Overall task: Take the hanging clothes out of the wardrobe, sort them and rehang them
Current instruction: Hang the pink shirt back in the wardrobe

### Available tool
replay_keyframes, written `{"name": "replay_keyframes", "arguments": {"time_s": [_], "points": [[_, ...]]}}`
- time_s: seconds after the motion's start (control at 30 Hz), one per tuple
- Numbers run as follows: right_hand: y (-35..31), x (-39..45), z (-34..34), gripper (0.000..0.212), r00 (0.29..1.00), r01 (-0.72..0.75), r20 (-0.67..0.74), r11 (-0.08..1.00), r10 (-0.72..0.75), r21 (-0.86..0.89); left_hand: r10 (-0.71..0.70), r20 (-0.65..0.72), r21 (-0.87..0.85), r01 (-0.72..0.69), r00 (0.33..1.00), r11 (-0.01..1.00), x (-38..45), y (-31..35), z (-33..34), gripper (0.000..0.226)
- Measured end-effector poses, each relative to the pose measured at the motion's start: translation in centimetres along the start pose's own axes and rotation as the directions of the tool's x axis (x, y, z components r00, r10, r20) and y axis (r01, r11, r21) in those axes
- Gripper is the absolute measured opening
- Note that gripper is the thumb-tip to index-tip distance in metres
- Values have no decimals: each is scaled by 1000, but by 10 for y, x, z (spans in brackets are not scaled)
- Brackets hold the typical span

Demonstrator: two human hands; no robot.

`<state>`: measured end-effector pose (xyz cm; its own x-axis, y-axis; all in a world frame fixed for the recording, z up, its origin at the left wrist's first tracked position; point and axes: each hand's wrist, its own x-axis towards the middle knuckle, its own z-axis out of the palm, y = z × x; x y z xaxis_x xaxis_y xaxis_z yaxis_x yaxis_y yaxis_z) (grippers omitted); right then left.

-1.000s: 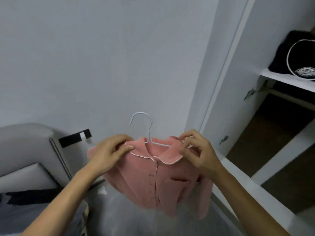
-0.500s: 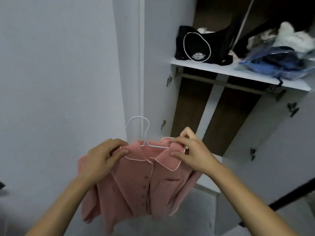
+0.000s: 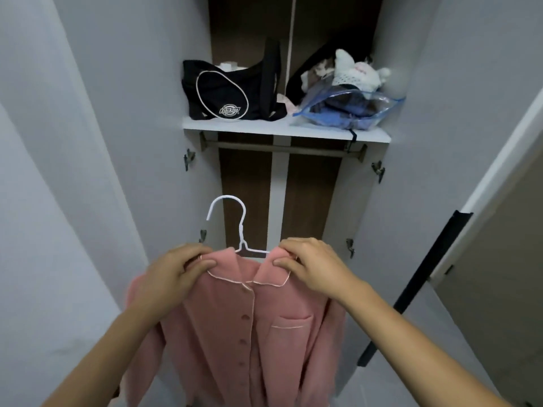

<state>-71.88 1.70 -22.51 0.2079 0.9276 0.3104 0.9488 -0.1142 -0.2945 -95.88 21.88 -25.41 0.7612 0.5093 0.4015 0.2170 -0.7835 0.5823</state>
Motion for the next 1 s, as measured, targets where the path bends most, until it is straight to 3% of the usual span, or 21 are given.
{"name": "replay_keyframes", "arguments": {"time_s": [0.23, 0.37, 0.5, 0.67, 1.0], "points": [[72, 15, -14, 35, 996, -87, -14, 995, 87, 51, 120, 69, -73, -115, 990, 991, 87, 4, 53, 26], [112, 20, -13, 14, 995, -96, 19, 982, 94, 162, 170, 63, -71, -166, 983, 984, 125, -4, 80, 36], [154, 28, -21, 17, 996, -90, -2, 991, 90, 103, 185, 81, -72, -179, 979, 981, 178, -16, 115, 25], [191, 45, -14, 27, 968, -188, -128, 961, 216, 202, 253, 81, -99, -245, 964, 965, 247, -34, 164, 36], [252, 54, 6, 34, 856, -382, -296, 904, 424, 192, 368, 87, -14, -368, 926, 930, 354, -40, 261, 37]]}}
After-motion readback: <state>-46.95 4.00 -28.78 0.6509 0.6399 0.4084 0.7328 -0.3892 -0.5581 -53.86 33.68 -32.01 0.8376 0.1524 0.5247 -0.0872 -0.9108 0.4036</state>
